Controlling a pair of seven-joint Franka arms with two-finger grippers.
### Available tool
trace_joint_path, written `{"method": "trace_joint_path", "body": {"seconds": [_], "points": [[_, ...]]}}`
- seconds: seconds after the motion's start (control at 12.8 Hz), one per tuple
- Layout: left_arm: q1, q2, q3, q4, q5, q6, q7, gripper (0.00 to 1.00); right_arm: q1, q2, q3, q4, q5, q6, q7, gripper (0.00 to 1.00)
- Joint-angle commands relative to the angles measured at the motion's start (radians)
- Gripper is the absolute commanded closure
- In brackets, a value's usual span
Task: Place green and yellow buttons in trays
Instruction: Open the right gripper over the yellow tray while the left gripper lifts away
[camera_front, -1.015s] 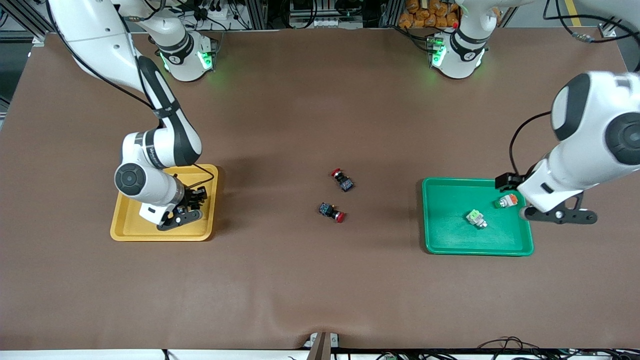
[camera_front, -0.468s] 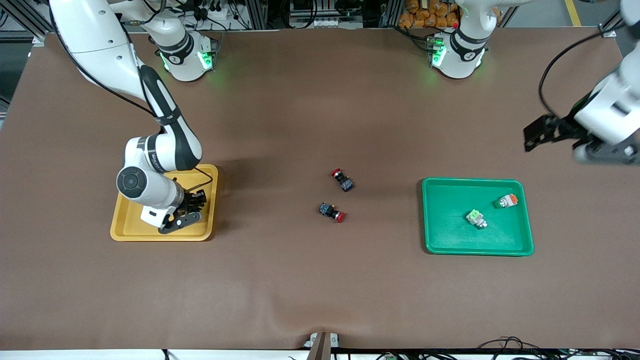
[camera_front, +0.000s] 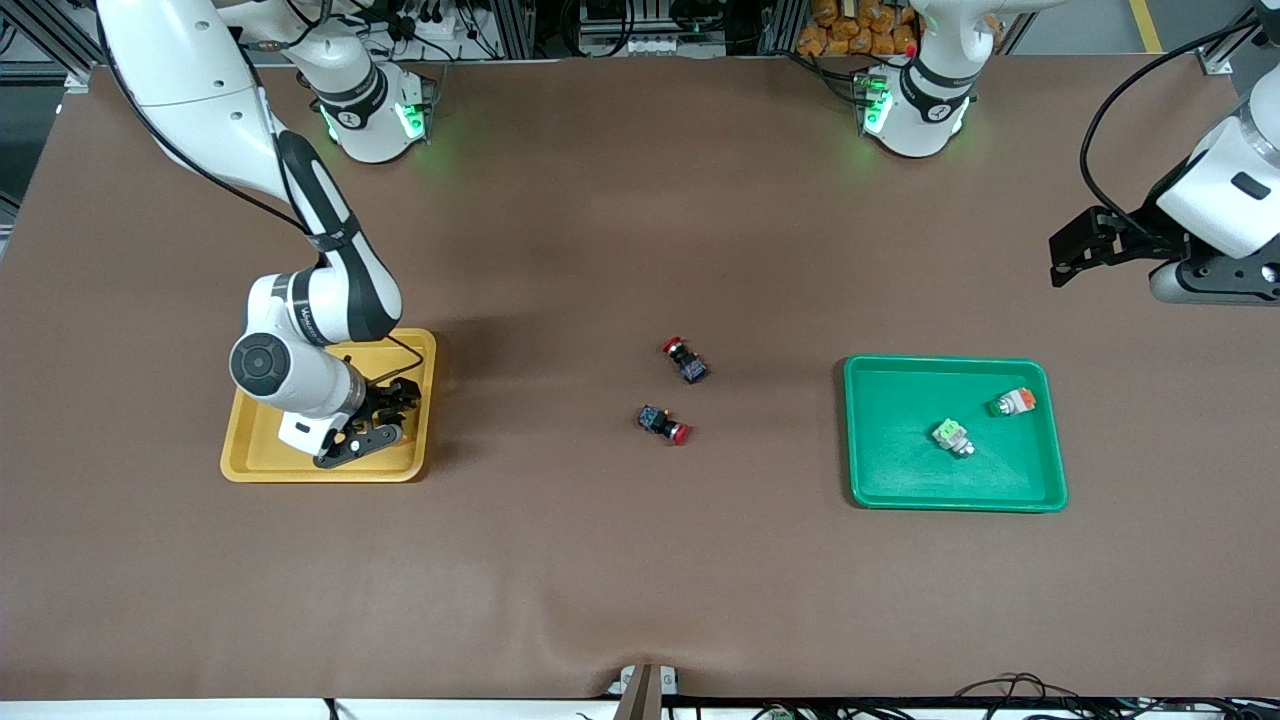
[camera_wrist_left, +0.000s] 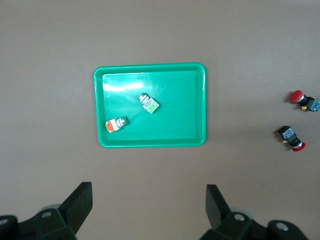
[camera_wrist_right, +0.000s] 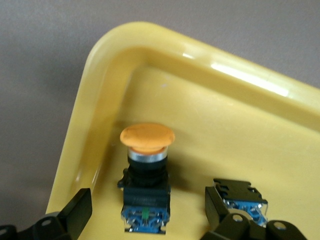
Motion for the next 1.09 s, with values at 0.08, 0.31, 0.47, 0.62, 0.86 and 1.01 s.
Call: {"method": "trace_joint_path", "body": {"seconds": [0.08, 0.31, 0.47, 0.62, 0.86, 1.01], "points": [[0.013, -0.021, 0.007, -0.006, -0.025, -0.06, 0.017, 0.0, -0.024, -0.081, 0.013, 0.048, -0.006, -0.135, -0.006, 0.0], [0.01, -0.023, 0.017, -0.006, -0.024, -0.063, 0.03, 0.0, -0.032, -0.186, 0.012, 0.091, -0.006, -0.247, -0.002, 0.0], [-0.042, -0.035, 0.091, -0.013, -0.024, -0.09, 0.03, 0.0, -0.042, -0.222, 0.01, 0.211, -0.012, -0.417, -0.003, 0.0], [-0.081, -0.037, 0.174, -0.015, -0.022, -0.092, 0.053, 0.0, -0.047, -0.223, 0.009, 0.318, -0.015, -0.564, 0.009, 0.0], [-0.081, -0.041, 0.188, -0.016, -0.008, -0.092, 0.132, 0.0, -0.045, -0.282, 0.012, 0.321, -0.026, -0.629, 0.064, 0.0], [-0.075, -0.044, 0.179, -0.013, -0.01, -0.09, 0.127, 0.0, -0.045, -0.328, 0.012, 0.323, -0.026, -0.673, 0.075, 0.0]]}}
